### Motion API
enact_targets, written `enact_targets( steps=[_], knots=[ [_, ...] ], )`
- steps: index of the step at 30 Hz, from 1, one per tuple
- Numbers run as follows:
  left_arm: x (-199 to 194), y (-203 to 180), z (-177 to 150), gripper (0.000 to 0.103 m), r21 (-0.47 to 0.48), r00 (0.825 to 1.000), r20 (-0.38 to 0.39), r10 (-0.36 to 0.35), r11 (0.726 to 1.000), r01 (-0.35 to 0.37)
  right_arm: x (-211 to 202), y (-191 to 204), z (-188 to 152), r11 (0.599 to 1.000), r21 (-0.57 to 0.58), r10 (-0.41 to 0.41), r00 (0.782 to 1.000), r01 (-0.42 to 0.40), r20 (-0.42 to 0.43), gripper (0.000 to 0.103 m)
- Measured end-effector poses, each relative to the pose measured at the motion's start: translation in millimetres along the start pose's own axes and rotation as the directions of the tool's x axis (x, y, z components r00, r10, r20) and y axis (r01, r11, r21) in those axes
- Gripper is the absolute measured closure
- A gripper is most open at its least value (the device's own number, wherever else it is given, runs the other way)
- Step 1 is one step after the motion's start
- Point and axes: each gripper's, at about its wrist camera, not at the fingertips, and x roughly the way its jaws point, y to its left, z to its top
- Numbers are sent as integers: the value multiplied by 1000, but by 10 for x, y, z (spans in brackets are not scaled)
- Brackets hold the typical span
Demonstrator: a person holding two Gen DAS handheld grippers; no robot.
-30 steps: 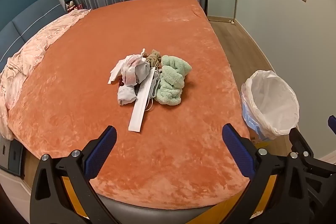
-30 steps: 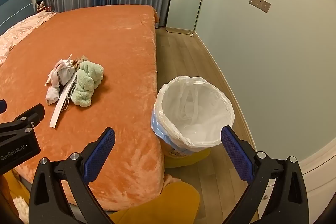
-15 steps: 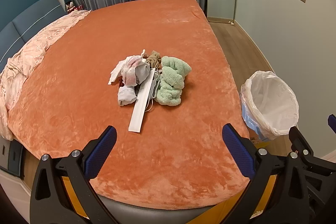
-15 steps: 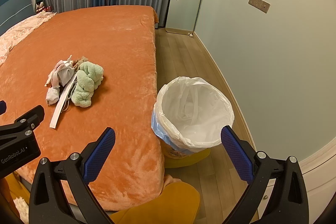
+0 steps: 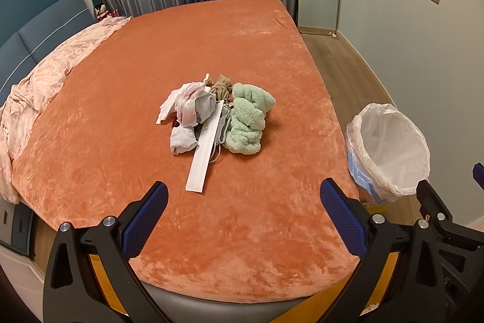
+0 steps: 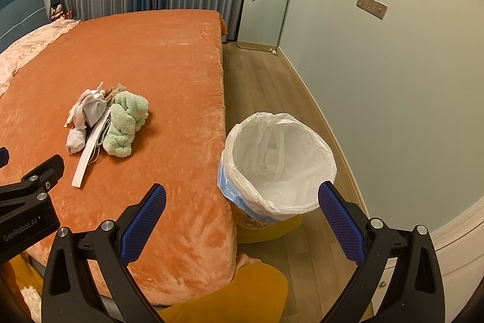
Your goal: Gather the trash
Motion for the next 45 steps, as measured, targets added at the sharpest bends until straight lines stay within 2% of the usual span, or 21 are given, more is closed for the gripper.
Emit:
enact_targets(
  steps=[45],
  knots=[
    [6, -20, 37, 7, 5, 1000, 13, -10, 1000, 10, -2, 14, 10, 1000, 21, -21, 1000, 21, 6, 7]
  ],
)
